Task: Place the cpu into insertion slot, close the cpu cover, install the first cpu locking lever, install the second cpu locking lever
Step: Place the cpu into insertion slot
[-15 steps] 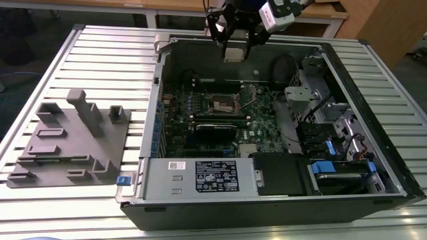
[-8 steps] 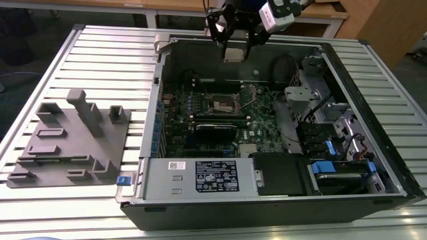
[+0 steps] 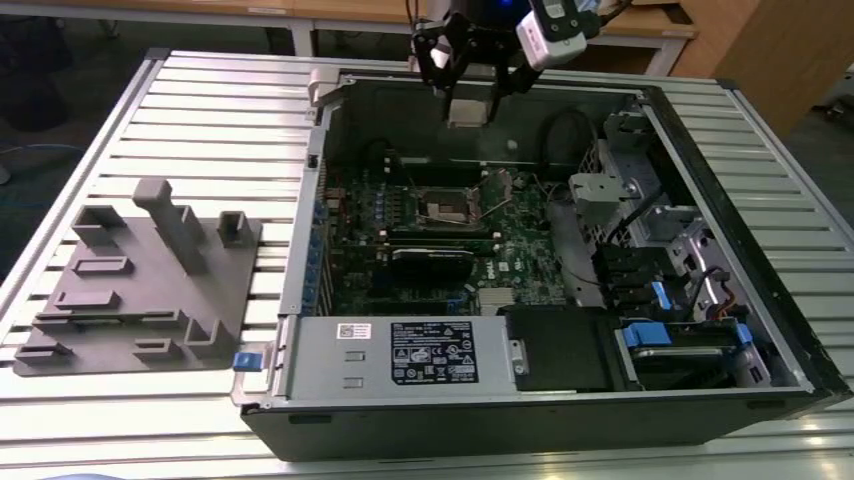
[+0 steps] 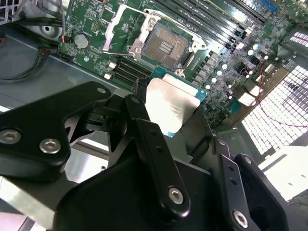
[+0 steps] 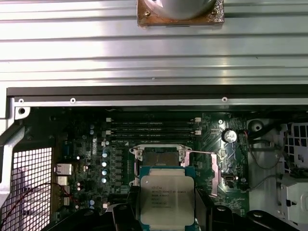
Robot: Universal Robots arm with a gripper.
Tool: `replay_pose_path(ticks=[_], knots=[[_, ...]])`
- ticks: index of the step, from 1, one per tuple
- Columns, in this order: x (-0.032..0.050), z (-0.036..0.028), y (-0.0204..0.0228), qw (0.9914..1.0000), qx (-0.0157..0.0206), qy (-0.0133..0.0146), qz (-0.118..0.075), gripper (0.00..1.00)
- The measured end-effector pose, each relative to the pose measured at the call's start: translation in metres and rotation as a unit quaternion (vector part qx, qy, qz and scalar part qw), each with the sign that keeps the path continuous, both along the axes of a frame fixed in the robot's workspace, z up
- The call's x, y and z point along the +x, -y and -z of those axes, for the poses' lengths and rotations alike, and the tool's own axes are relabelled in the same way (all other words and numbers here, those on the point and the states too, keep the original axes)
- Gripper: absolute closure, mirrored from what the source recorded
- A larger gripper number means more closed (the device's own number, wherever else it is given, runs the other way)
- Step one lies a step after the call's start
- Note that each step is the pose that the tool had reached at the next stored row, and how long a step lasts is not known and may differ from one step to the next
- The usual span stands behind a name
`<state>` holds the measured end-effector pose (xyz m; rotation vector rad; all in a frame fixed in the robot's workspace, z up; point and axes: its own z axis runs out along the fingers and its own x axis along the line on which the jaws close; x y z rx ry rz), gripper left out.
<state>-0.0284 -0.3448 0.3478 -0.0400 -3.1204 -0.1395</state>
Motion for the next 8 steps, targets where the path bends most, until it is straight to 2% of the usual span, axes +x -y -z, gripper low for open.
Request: replay_pose_path(ticks=[5,8], knots=[[-0.0002,0.0003,0.0,1.0,0.0001,0.0,0.0,0.46],[-0.0003,0.0027,0.0,1.0,0.0002,0.0001,0.0,0.46]])
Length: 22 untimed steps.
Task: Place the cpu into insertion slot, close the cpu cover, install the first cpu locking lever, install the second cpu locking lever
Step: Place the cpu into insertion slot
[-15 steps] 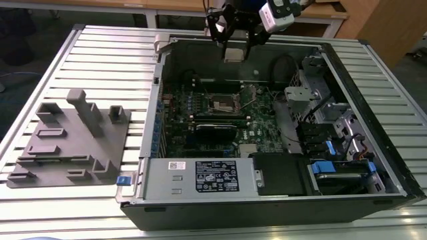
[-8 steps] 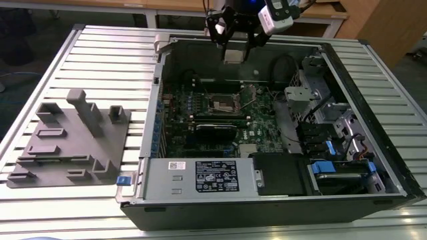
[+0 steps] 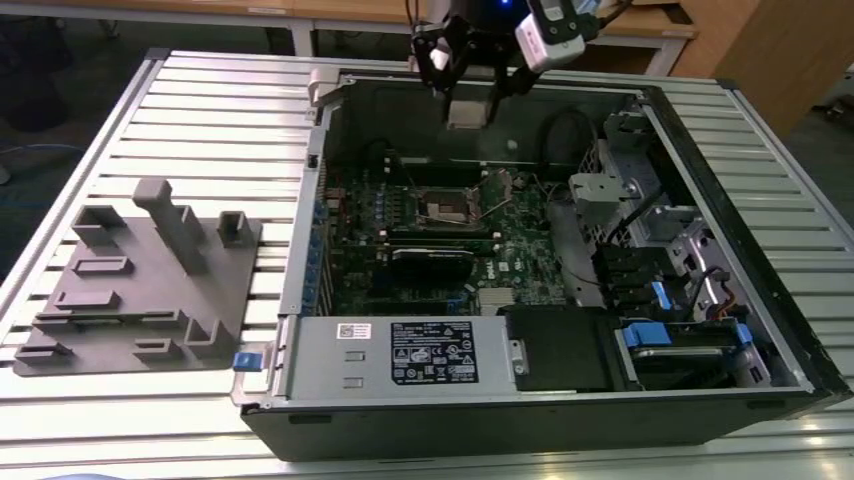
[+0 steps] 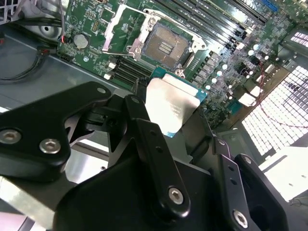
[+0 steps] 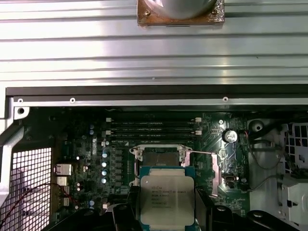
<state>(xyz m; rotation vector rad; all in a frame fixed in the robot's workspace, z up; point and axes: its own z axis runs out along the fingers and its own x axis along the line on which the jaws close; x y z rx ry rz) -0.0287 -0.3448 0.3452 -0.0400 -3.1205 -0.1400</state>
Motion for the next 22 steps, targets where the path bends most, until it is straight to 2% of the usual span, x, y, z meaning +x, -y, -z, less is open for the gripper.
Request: replay_pose_path(ticks=[5,10,18,22], knots=[[0.0,0.007,0.0,1.0,0.0,0.0,0.0,0.46],[0.0,0.0077,0.0,1.0,-0.0001,0.0,0.0,0.46],[0.0,0.0138,0.0,1.0,-0.0001,0.0,0.0,0.46],[0.0,0.0144,0.0,1.0,-0.0001,0.0,0.0,0.46]])
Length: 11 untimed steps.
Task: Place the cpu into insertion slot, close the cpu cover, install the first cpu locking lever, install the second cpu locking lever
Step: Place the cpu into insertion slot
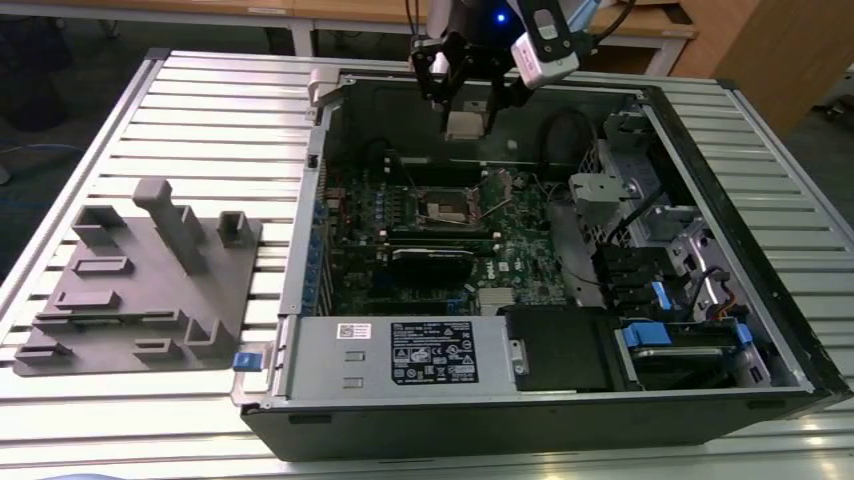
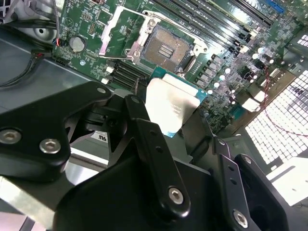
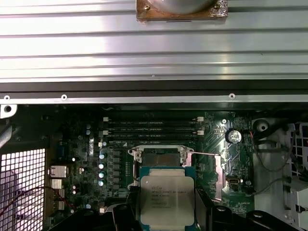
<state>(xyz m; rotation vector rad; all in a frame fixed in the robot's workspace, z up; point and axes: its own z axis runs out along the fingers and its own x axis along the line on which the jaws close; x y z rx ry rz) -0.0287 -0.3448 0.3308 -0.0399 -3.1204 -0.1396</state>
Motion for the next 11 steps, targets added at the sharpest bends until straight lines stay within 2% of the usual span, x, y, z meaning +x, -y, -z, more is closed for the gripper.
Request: replay_pose_path(ticks=[11], knots=[[0.0,0.0034,0.0,1.0,0.0001,0.0,0.0,0.46]])
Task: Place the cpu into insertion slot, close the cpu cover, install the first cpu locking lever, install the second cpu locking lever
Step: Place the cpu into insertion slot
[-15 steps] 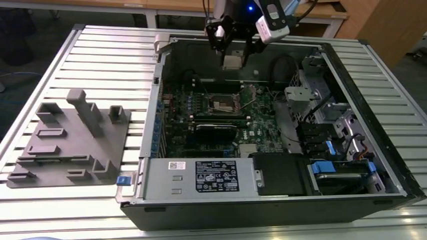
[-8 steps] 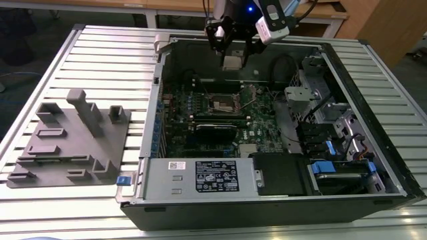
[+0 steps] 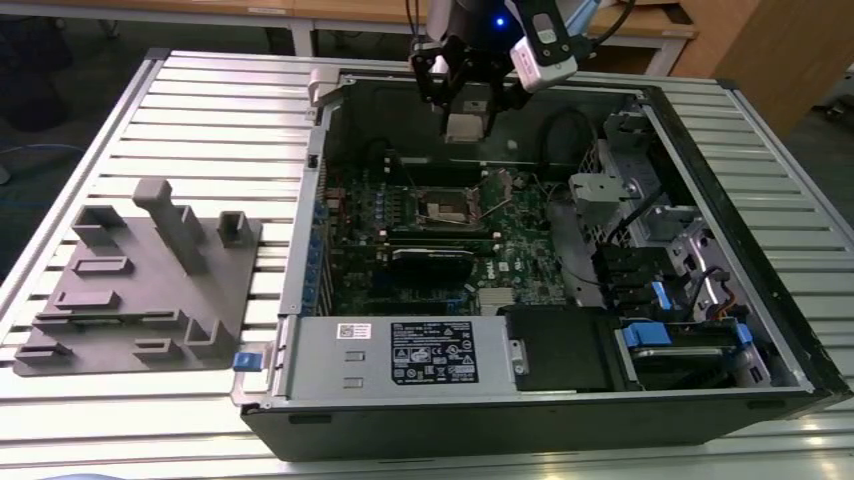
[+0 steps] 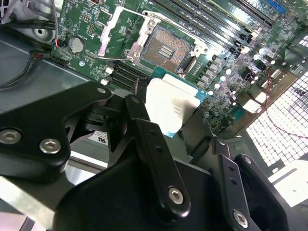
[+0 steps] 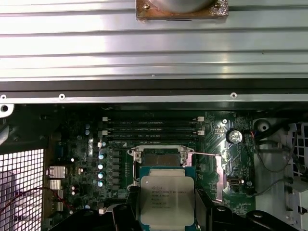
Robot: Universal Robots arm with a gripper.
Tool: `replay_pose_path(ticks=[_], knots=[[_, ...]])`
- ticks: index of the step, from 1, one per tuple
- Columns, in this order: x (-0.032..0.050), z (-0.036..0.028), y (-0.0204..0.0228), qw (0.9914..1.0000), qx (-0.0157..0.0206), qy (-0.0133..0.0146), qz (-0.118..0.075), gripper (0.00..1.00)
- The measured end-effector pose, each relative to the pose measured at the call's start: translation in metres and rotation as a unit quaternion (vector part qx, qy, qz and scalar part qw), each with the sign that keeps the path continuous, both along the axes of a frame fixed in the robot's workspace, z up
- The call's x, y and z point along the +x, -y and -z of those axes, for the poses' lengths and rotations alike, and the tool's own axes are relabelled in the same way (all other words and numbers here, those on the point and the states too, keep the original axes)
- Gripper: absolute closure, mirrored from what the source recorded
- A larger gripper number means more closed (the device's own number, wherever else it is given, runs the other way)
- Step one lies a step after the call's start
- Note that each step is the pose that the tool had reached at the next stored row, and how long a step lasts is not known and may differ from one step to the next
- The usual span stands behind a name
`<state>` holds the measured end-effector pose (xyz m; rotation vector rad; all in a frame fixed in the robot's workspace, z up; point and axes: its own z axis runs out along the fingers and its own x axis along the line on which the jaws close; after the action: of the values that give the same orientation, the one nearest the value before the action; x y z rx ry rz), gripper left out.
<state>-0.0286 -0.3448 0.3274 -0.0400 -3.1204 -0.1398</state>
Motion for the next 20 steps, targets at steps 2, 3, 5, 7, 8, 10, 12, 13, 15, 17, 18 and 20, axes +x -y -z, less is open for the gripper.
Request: replay_pose_path(ticks=[2,3,5,7,8,10,12,13,15,17,18,20], knots=[[0.0,0.0001,0.0,1.0,0.0,0.0,0.0,0.46],[0.0,0.0003,0.0,1.0,0.0,0.0,0.0,0.46],[0.0,0.0015,0.0,1.0,0.0002,0.0001,0.0,0.46],[0.0,0.002,0.0,1.0,0.0,0.0,0.0,0.46],[0.0,0.0021,0.0,1.0,0.0,0.0,0.0,0.46],[0.0,0.0037,0.0,1.0,0.0002,0.0,0.0,0.46],[0.0,0.0039,0.0,1.0,0.0002,0.0,0.0,0.46],[0.0,0.0041,0.0,1.0,0.0003,0.0,0.0,0.46],[0.0,0.0045,0.0,1.0,0.0001,0.0,0.0,0.46],[0.0,0.005,0.0,1.0,0.0001,0.0,0.0,0.46],[0.0,0.005,0.0,1.0,0.0001,0.0,0.0,0.46],[0.0,0.0054,0.0,1.0,0.0002,0.0,0.0,0.46]])
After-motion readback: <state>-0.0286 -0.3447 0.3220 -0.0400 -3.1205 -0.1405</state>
